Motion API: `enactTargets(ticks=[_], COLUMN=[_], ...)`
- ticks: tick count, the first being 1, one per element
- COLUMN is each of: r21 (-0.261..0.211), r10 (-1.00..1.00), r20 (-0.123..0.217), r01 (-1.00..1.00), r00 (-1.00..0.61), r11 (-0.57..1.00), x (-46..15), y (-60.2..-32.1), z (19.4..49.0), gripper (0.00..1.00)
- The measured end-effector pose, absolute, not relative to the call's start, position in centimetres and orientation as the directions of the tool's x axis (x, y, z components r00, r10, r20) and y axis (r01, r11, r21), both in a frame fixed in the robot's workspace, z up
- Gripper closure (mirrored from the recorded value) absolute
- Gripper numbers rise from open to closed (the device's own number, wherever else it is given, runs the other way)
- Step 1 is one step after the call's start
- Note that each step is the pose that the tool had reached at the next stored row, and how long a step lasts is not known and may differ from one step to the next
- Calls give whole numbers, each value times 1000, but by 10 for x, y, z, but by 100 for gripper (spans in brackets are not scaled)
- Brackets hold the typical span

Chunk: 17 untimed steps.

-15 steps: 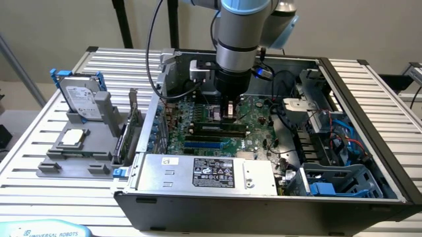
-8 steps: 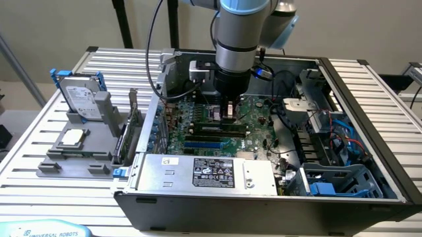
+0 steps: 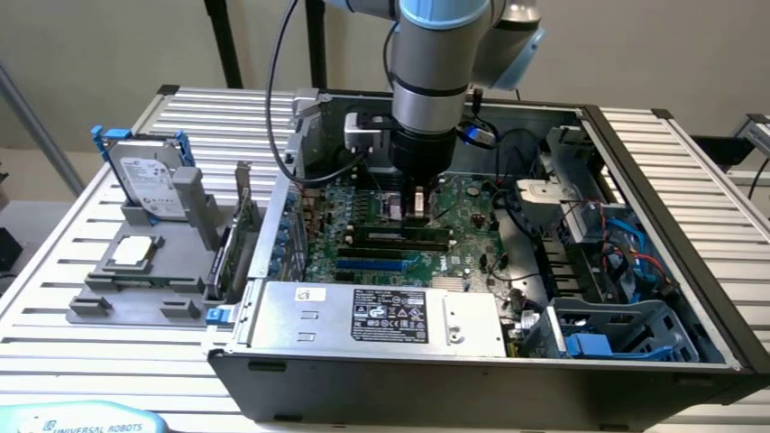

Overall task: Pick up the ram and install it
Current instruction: 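Insert the ram into the slot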

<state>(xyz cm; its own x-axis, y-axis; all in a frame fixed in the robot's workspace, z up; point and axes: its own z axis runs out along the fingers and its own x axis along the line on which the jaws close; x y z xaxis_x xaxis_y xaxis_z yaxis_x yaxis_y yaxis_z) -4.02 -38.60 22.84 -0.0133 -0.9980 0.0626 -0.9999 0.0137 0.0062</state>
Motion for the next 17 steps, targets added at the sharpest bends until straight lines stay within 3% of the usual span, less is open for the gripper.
enactTargets(ticks=[17], r21=[4], r10=[-998], r20=[66], r01=[-1000], r00=[-13], r11=[14], x=[-42], y=[-385], z=[224], gripper=[86])
